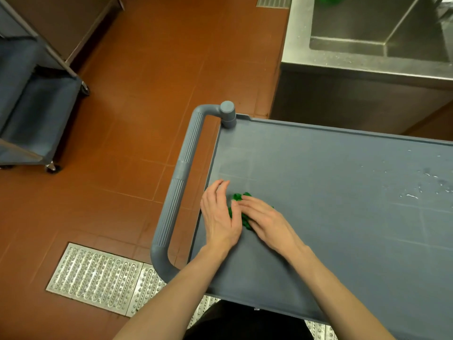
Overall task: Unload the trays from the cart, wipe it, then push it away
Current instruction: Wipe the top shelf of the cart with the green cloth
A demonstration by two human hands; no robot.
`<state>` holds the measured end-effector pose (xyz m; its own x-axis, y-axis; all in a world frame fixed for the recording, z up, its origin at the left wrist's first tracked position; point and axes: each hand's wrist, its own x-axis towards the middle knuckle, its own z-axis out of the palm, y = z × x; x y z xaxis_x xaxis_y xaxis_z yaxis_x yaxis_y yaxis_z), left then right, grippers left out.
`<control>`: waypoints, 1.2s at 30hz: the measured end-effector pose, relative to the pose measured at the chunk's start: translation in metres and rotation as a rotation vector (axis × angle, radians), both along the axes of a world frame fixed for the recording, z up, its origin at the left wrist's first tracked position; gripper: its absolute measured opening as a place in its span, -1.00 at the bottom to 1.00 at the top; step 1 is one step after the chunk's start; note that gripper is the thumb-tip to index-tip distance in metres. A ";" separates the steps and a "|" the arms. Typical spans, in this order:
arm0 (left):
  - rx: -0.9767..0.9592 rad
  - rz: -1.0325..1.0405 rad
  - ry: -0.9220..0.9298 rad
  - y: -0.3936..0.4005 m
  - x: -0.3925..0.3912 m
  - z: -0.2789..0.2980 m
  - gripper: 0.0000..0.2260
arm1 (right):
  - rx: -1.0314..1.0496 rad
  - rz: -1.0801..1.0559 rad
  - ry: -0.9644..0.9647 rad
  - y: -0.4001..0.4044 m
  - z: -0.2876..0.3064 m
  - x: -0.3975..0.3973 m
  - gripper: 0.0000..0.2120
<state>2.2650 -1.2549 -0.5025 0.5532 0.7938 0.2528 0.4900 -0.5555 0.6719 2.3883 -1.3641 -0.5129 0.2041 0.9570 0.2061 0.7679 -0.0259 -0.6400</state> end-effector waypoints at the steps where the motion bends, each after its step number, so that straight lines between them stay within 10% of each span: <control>1: -0.008 -0.017 0.015 -0.002 0.000 0.000 -0.58 | 0.001 -0.041 -0.020 -0.007 -0.001 0.003 -0.62; 14: -0.032 -0.113 0.082 -0.017 0.009 -0.015 -0.61 | 0.049 -0.872 -0.054 -0.069 -0.017 0.086 -0.68; 24: -0.048 -0.097 0.051 -0.041 0.065 0.001 -0.60 | 0.048 -0.411 -0.026 -0.001 -0.013 0.031 -0.63; 36: 0.065 -0.146 0.381 -0.085 0.100 -0.019 -0.42 | -0.025 -0.738 -0.178 -0.123 0.001 0.131 -0.60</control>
